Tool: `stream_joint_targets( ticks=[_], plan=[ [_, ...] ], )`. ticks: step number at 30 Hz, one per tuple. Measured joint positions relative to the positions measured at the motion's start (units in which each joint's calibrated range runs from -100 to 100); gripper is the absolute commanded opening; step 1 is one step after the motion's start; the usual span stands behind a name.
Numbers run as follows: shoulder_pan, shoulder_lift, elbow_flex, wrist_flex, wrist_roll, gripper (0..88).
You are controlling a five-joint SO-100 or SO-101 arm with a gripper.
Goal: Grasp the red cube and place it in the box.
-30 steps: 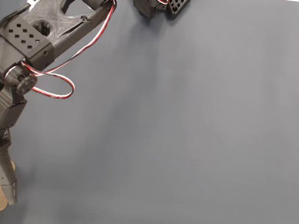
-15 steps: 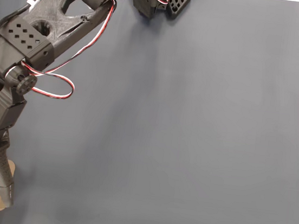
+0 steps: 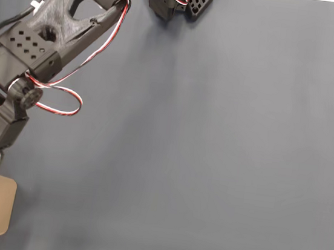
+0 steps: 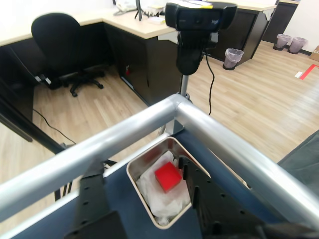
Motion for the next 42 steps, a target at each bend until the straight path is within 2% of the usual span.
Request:
stream_joint_targets(
  ticks=[6, 24, 36, 42],
  plan=[
    [-3.56, -15.11, 13.83, -0.8, -1.27, 0.0],
    [-28.56, -73.9, 86.35, -4.61, 0.05, 0.0],
    [-32.42, -108.64, 129.93, -6.52, 1.76, 0.0],
    [-31.9, -127.66, 145.66, 5.17, 1.61, 0.0]
  ],
)
